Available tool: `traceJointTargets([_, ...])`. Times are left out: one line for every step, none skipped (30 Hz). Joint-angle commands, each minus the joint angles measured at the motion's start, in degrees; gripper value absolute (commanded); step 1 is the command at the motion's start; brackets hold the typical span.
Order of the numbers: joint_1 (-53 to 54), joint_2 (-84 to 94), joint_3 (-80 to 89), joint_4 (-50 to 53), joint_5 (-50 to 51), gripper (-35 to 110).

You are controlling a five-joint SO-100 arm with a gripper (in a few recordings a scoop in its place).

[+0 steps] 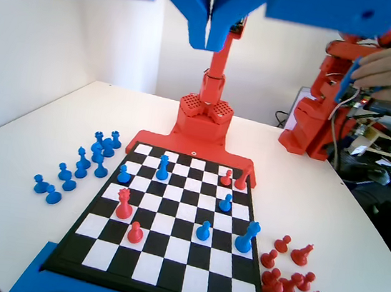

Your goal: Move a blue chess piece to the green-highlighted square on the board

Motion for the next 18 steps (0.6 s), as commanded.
traceJointTargets([0.53,0.00,-0.88,-0.79,-0.79,1])
traceJointTargets([0.44,-0.44,-0.88,-0.79,-0.79,1])
traceJointTargets([0.18,-0.79,-0.88,-0.70,-0.97,1])
traceJointTargets([0.00,-1.32,-1.05,-0.44,-1.76,1])
traceJointTargets([-0.26,-2.37,-1.76,-0.26,-1.85,1])
traceJointTargets([-0.35,-3.96,-3.08,-0.26,-1.32,1])
traceJointTargets([-0.62,-5.89,-5.10,0.26,-0.79,1])
traceJointTargets([-0.97,-8.09,-7.38,0.79,-0.18,1])
traceJointTargets([-1.23,-10.28,-9.84,1.23,0.62,1])
traceJointTargets([-1.41,-12.39,-12.30,1.93,1.14,1])
traceJointTargets([-1.58,-14.50,-14.85,2.55,1.76,1])
traceJointTargets([-1.76,-16.61,-17.23,3.25,2.29,1])
traceJointTargets([-1.93,-18.81,-19.51,3.87,2.72,1])
traceJointTargets([-2.11,-20.83,-21.36,4.22,3.25,1])
traceJointTargets([-2.20,-22.76,-22.76,4.31,3.60,1])
traceJointTargets([-2.20,-24.79,-23.91,4.04,4.22,1])
traceJointTargets([-2.11,-27.33,-25.31,3.78,4.57,1])
traceJointTargets([-1.76,-29.44,-26.10,3.52,4.83,1])
